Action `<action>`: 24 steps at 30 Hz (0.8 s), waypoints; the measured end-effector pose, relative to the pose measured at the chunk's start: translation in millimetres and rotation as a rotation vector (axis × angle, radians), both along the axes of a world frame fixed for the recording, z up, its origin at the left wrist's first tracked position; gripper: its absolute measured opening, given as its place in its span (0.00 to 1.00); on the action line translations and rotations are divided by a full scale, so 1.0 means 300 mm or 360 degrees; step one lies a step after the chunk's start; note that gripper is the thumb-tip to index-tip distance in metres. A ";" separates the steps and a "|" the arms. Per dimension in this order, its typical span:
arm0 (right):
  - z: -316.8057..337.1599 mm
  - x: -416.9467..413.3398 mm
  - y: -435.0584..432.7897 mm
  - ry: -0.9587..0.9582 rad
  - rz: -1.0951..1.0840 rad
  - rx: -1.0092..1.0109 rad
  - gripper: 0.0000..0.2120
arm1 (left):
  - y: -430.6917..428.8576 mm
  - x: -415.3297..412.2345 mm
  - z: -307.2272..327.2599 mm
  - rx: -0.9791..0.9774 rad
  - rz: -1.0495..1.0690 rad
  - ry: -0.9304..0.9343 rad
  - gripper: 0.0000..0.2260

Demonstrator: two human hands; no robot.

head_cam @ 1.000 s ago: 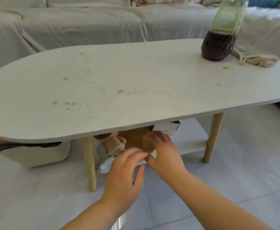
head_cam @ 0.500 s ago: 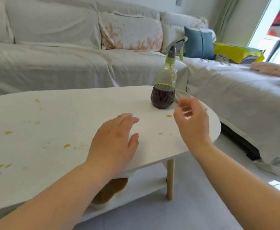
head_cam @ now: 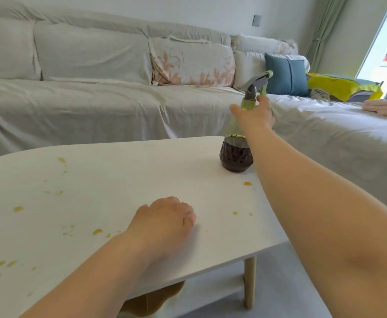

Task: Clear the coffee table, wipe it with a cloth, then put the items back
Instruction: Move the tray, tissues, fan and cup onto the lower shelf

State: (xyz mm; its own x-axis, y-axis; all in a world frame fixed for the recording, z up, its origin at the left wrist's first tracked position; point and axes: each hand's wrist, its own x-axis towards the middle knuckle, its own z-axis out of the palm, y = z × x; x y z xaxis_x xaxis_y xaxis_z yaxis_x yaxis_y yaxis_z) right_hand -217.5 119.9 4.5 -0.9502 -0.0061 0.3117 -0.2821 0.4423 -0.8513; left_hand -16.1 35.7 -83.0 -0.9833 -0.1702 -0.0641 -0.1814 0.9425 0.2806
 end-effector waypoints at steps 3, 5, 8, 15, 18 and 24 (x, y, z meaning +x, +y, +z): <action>0.007 -0.005 0.030 0.0045 -0.0056 0.0145 0.23 | 0.005 -0.003 -0.013 -0.0009 0.0037 0.0048 0.10; 0.005 0.001 0.054 0.0076 -0.0034 0.0113 0.19 | 0.010 -0.003 -0.017 -0.0027 0.0055 0.0044 0.13; -0.001 0.017 0.070 0.0043 0.0096 -0.0097 0.14 | 0.011 -0.006 -0.023 -0.0053 0.0050 0.0008 0.16; -0.025 0.075 0.034 0.0212 0.0186 -0.0152 0.20 | 0.042 0.086 -0.037 -0.0112 0.0111 0.0356 0.18; -0.025 0.109 0.032 0.0283 0.0126 -0.0344 0.15 | 0.066 0.202 -0.073 -0.0066 0.0033 0.0719 0.17; 0.034 0.198 0.132 0.0321 0.0076 -0.0511 0.10 | 0.084 0.327 -0.138 -0.0020 -0.0039 0.0813 0.21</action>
